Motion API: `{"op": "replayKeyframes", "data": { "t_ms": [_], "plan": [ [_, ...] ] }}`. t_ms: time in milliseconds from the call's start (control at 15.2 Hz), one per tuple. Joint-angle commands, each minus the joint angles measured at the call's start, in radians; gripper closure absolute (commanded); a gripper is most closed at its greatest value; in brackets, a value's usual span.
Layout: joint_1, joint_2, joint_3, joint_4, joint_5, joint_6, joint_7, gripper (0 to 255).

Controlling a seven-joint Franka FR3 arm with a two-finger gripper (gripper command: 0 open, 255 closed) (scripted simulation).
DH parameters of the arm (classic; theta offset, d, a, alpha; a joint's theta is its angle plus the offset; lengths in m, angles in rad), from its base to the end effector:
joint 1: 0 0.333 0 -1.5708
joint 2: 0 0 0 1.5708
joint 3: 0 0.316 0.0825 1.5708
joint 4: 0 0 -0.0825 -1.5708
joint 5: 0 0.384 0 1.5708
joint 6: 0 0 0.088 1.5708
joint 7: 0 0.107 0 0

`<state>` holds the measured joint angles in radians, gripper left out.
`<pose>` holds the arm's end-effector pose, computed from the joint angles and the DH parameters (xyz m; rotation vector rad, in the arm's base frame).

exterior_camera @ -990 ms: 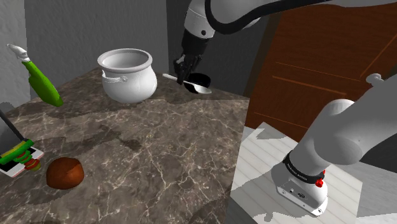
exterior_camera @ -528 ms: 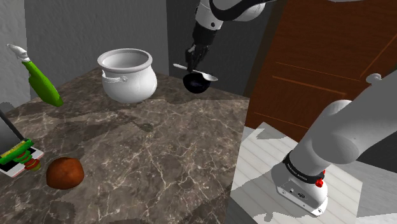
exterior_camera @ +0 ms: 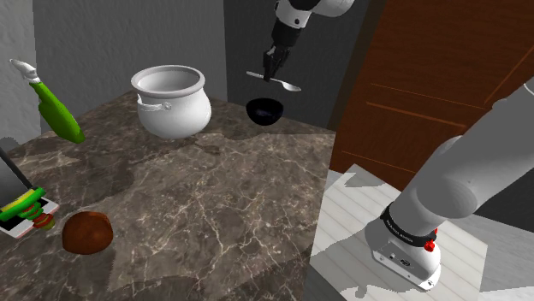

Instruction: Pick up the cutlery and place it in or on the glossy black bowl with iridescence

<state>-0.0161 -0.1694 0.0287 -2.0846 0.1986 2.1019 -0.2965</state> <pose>0.5238 0.0167 0.5184 -2.9596 -0.3334 -0.3131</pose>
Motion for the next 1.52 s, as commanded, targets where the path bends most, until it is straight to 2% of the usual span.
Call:
{"op": "replayKeyframes", "data": {
  "t_ms": [0,990,1452],
  "plan": [
    [-0.009,0.018,-0.014,0.007,0.003,0.007,-0.027,255],
    [-0.003,0.076,-0.011,-0.131,0.031,0.201,-0.069,255],
    [-0.003,0.076,-0.011,-0.131,0.031,0.201,-0.069,255]
  ]
}}
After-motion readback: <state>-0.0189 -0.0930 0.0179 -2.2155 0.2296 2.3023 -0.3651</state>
